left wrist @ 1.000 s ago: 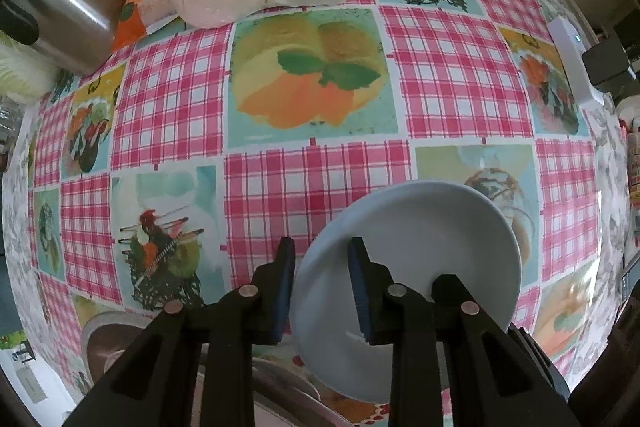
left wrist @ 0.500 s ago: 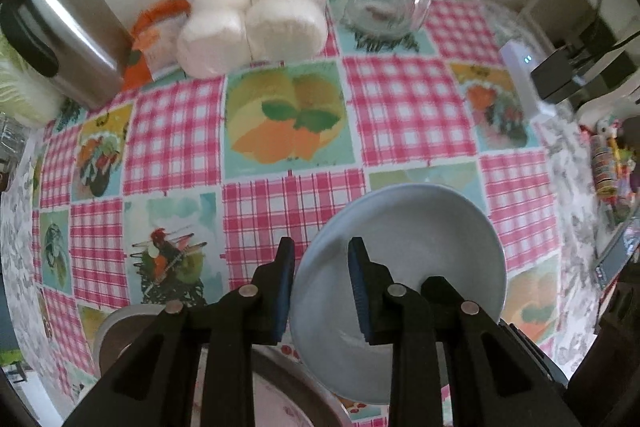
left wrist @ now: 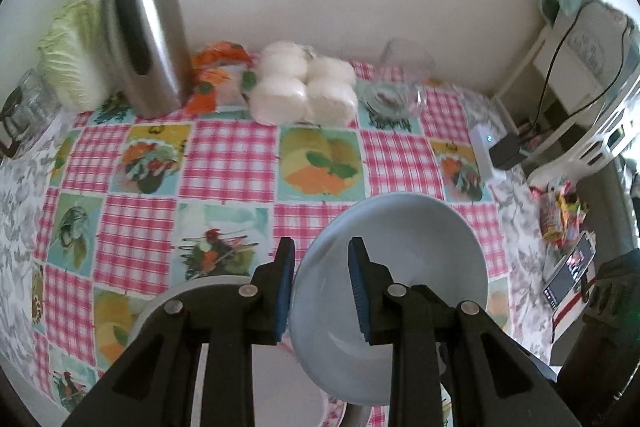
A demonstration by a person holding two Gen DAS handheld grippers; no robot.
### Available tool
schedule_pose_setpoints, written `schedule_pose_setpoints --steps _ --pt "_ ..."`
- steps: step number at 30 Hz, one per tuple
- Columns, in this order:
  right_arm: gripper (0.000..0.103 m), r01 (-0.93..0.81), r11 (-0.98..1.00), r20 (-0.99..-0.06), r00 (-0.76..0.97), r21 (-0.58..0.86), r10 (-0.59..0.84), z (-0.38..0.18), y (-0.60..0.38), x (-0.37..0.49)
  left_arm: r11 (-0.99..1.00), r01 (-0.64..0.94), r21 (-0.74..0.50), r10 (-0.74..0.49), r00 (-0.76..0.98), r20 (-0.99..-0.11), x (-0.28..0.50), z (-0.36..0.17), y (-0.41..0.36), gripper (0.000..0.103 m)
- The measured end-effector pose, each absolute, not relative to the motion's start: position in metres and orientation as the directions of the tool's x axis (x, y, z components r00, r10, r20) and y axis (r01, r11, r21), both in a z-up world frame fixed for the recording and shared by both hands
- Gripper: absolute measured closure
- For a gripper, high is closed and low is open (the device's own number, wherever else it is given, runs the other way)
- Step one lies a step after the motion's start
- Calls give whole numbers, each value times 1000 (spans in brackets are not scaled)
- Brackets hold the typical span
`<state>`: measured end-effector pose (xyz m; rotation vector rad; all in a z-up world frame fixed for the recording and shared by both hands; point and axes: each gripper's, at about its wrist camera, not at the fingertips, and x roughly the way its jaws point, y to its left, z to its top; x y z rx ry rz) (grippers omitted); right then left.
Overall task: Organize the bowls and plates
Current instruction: 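Lift the pale blue bowl with both tools and carry it toward the stack, then lower the pale blue bowl with both tools into the white square bowl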
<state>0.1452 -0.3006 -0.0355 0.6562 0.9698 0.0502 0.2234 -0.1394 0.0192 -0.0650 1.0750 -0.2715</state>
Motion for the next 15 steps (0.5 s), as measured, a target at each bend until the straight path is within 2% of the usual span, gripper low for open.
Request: schedule_pose_setpoints --steps 15 --pt "88 124 855 -728 593 504 343 0 -246 133 961 135 -241 -274 561 -781 174 40 -73 75"
